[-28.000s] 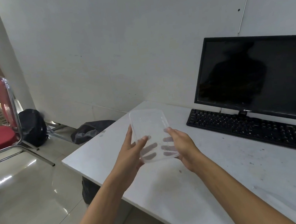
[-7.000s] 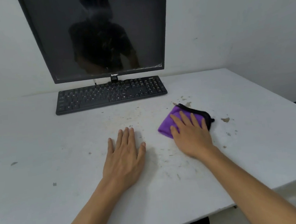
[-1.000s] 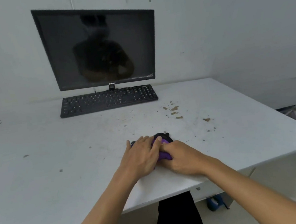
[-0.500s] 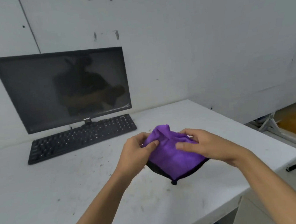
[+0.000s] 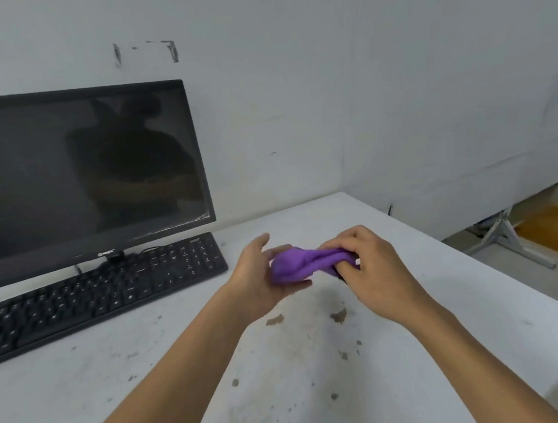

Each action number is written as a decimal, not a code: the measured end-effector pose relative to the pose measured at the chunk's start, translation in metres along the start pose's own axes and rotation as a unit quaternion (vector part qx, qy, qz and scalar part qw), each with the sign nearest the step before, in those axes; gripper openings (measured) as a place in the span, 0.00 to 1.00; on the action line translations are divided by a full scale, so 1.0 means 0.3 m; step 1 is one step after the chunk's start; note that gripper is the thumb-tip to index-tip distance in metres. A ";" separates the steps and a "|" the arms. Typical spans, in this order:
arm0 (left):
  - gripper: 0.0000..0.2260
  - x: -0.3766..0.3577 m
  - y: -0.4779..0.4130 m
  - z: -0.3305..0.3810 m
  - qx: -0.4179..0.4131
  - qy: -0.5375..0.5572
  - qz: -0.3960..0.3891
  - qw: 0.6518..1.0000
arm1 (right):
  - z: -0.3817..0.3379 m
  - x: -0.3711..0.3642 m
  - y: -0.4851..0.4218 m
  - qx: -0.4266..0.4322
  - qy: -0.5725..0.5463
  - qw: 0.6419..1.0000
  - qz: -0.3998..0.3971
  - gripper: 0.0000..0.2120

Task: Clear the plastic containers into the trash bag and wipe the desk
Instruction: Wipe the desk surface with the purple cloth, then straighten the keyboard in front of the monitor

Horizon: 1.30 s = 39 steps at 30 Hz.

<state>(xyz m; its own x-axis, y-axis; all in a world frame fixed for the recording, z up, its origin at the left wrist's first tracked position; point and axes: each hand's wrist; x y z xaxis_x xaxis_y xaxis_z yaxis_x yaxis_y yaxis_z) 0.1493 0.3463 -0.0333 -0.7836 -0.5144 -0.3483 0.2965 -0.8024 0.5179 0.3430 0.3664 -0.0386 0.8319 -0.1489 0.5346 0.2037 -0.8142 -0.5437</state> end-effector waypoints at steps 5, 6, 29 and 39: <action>0.16 -0.088 -0.203 0.010 -0.132 -0.105 0.079 0.982 | 0.148 -0.092 -0.139 -0.019 0.018 0.999 -0.028 0.15; 0.17 -0.103 -0.243 0.024 -0.154 -0.117 0.087 0.977 | 0.172 -0.114 -0.185 -0.014 0.027 0.999 -0.028 0.15; 0.11 0.410 -0.058 0.035 -0.299 -0.395 0.176 0.851 | -0.041 -0.387 -0.161 -0.075 0.026 0.987 -0.139 0.17; 0.17 0.956 0.100 0.183 -0.312 -0.282 0.429 0.800 | -0.290 -0.655 -0.114 -0.090 0.014 0.979 -0.183 0.24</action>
<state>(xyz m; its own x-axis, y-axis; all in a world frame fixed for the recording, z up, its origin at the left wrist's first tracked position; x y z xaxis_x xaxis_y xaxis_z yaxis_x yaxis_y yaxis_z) -0.0965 0.1913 -0.0748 -0.2161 -0.8793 0.4244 0.9336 -0.3134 -0.1739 0.1275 0.3746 -0.0687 0.7057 0.1576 0.6908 0.3882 -0.9016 -0.1909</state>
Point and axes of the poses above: each hand's wrist, its own y-axis away from the middle knuckle, its own x-axis out of the back of the hand, z = x × y, and after that the axes turned 14 degrees about z, right-handed
